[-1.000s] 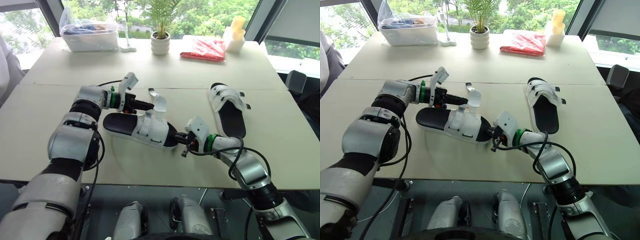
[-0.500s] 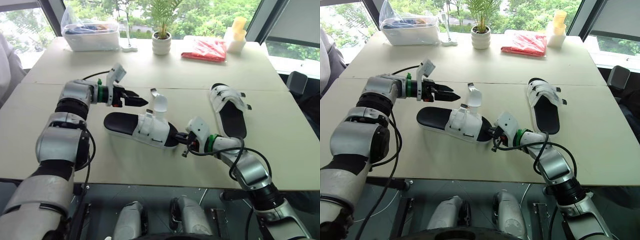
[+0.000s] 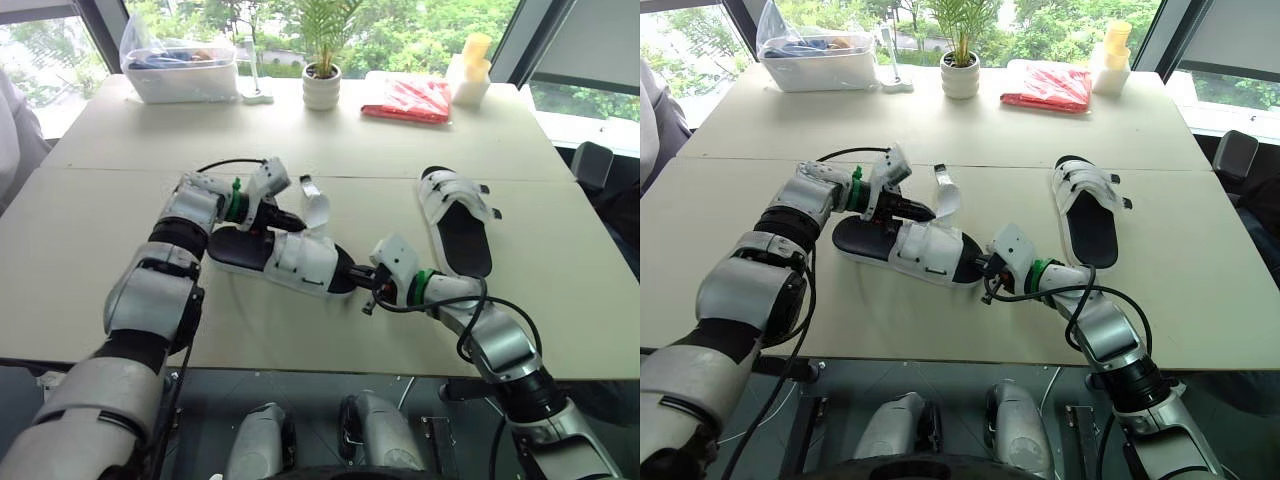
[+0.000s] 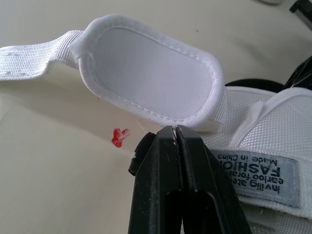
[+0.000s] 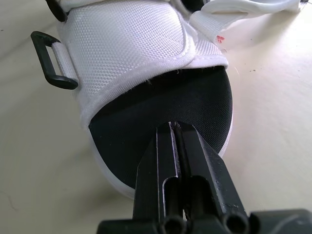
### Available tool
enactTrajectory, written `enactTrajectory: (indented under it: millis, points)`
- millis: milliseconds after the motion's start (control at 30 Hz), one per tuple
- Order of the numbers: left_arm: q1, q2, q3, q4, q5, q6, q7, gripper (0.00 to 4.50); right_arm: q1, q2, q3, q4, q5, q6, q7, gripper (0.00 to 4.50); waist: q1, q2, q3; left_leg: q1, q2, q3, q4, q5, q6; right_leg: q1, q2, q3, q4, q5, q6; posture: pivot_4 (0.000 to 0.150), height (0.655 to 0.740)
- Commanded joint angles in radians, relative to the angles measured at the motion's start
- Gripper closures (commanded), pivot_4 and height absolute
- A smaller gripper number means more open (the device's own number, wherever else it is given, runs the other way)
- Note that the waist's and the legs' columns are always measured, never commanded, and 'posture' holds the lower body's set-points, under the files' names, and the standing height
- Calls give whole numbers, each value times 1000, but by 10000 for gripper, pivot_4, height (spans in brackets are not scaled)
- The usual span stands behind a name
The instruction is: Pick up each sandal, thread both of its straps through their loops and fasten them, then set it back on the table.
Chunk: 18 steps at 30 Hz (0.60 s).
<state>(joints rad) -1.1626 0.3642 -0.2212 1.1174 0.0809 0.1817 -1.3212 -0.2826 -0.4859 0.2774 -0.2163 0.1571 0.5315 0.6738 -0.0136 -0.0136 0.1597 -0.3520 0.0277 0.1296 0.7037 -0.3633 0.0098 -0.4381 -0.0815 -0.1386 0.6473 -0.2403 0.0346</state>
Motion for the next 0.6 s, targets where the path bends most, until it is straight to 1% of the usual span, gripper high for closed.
enactTrajectory:
  millis: [33,167,267,400,467,533,600]
  points:
    - [22,3,-55,54,87,-35,82,44642,48,-17,39,56,-38,52,-1,45000,0,0,-1,1,0,0,0,0,0,1,0,0,0,0,0,1500,7288]
    - [-11,-9,-12,98,73,-14,184,44642,48,-13,41,55,-39,53,-3,45000,0,0,-1,4,0,0,-1,0,0,4,-1,0,-1,0,0,1500,7288]
    - [-31,-2,13,125,66,-14,224,44642,45,-9,44,59,-41,51,-3,45000,-1,-1,-1,4,0,-1,-1,0,1,4,-1,0,-1,0,0,1500,7288]
    - [-81,-15,132,162,-27,93,277,44642,43,-6,48,64,-43,46,-4,45000,-1,-1,-1,4,0,-1,-1,0,1,4,-1,0,-1,0,0,1500,7288]
    - [-112,-19,189,174,-69,169,294,39454,43,-3,48,65,-43,45,-6,45000,-1,-2,-1,4,0,-1,-1,0,1,4,-1,0,-1,0,0,1500,7288]
    - [-150,-20,251,184,-119,259,287,32901,42,0,49,66,-43,44,-7,45000,-1,-2,-1,4,0,-1,-1,0,1,4,-1,-1,-1,0,0,1500,7288]
    - [-181,-23,305,190,-161,326,295,22645,45,0,49,63,-44,45,-9,45000,-2,-2,-1,4,0,-1,-1,0,1,4,-1,-1,0,0,0,1500,7288]
